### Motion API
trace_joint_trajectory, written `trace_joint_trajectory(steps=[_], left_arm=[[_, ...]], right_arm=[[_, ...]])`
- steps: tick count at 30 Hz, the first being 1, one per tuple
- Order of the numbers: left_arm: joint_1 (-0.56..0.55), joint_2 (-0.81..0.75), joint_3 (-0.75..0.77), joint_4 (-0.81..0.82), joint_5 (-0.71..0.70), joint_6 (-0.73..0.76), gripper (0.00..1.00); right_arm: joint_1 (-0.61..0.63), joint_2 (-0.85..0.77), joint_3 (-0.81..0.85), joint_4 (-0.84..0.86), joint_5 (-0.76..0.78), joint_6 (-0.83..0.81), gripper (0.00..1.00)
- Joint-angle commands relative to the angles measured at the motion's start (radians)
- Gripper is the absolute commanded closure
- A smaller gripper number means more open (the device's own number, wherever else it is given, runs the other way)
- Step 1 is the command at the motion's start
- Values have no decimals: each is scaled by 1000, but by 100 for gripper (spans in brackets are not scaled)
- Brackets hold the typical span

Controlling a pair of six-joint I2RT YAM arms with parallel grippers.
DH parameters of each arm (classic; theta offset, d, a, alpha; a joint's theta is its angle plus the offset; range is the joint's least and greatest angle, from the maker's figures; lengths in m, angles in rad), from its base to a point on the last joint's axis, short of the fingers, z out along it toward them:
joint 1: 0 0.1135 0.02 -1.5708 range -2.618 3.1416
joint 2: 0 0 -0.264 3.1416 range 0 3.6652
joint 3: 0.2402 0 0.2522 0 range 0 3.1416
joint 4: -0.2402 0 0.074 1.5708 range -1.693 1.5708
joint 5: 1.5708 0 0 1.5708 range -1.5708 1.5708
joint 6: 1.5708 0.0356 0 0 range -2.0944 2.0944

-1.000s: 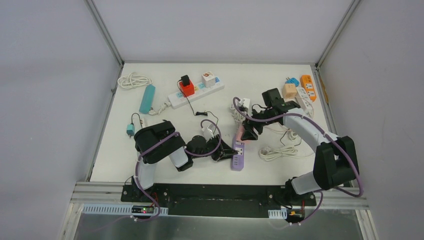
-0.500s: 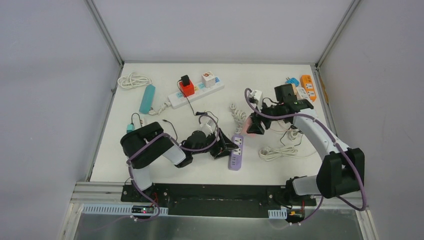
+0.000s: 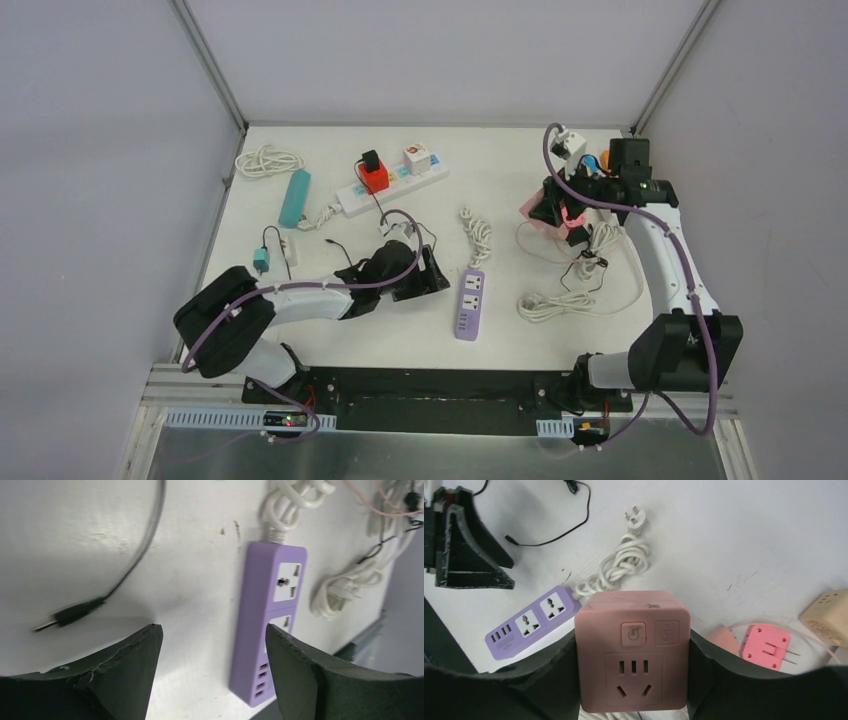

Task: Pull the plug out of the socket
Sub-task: Place the plug at the center of the board.

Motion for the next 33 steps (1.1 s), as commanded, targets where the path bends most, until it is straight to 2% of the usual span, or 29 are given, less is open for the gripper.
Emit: trace_joint_trajectory(steps=[1,4,8,11,13,15,17,25,33], left_arm=[[9,-145,61,-306,-208,221,24],[8,-244,55,-350,-316,291,24],[7,-391,7,-324,-470,407,24],[7,-480,-59,-236,-567,505,22],[8,-515,-117,-150,-611,560,16],[7,-525,-167,-79,-649,578,9],[10,-517,-171,-76,-671,569,4],[9,-423,-117,-105,-705,553,3],[9,-451,-141,-92,-717,544,3]], right_arm=[[-2,91,160,25,62,73,100],[-5,185,249,27,133,126,100],[-4,291,315,59,222,163,100],[-4,368,356,75,304,170,100],[-4,420,394,59,347,158,100],[-5,472,428,40,371,140,100],[-4,517,456,27,390,125,100],[24,657,507,89,595,63,97],[102,750,508,202,906,-22,88]])
